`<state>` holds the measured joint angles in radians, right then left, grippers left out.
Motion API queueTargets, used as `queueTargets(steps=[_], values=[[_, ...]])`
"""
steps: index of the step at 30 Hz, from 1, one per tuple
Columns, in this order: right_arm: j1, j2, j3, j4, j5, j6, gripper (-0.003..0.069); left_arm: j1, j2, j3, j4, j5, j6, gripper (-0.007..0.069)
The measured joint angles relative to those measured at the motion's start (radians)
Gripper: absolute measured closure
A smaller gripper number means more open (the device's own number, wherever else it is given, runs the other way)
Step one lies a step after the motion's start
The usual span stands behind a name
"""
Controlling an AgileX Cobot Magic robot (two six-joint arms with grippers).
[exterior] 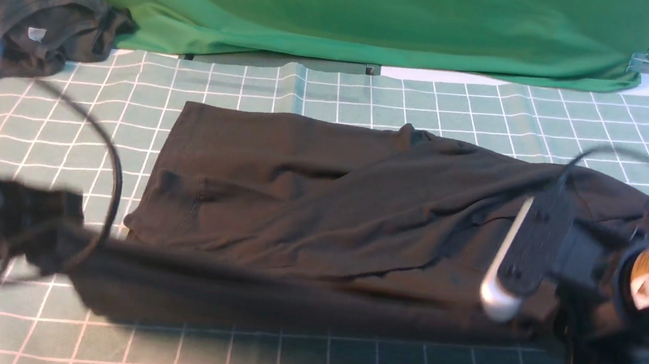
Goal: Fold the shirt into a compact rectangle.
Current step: 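Fold the black garment in half by bringing its near edge over to the far edge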
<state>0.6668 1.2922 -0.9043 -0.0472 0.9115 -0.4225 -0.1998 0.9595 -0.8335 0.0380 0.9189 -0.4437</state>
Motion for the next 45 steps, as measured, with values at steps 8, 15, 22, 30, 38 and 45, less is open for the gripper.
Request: queueTargets(steps=[8,15,22,30,38,45], values=[[-0.105,0.049,-0.145,-0.025,-0.018,-0.049,0.0617,0.000,0.236,-0.201,0.057,-0.064,-0.003,0.0612],[-0.221,0.231,-0.329,-0.026,-0.041,-0.140,0.0617,0.001,0.512,-0.480,0.118,-0.100,0.002,0.0612],[-0.271,0.492,-0.526,-0.032,-0.067,-0.189,0.0618,0.060,0.812,-0.750,0.097,-0.103,0.021,0.0612],[-0.295,0.761,-0.739,-0.033,-0.119,-0.192,0.0618,0.121,1.096,-0.958,0.034,-0.072,0.082,0.0612],[-0.297,0.888,-0.839,-0.037,-0.170,-0.192,0.0604,0.129,1.214,-1.007,0.040,-0.116,0.084,0.0612],[-0.297,0.897,-0.860,-0.042,-0.226,-0.130,0.0298,0.129,1.227,-1.020,0.043,-0.133,0.084,0.0505]])
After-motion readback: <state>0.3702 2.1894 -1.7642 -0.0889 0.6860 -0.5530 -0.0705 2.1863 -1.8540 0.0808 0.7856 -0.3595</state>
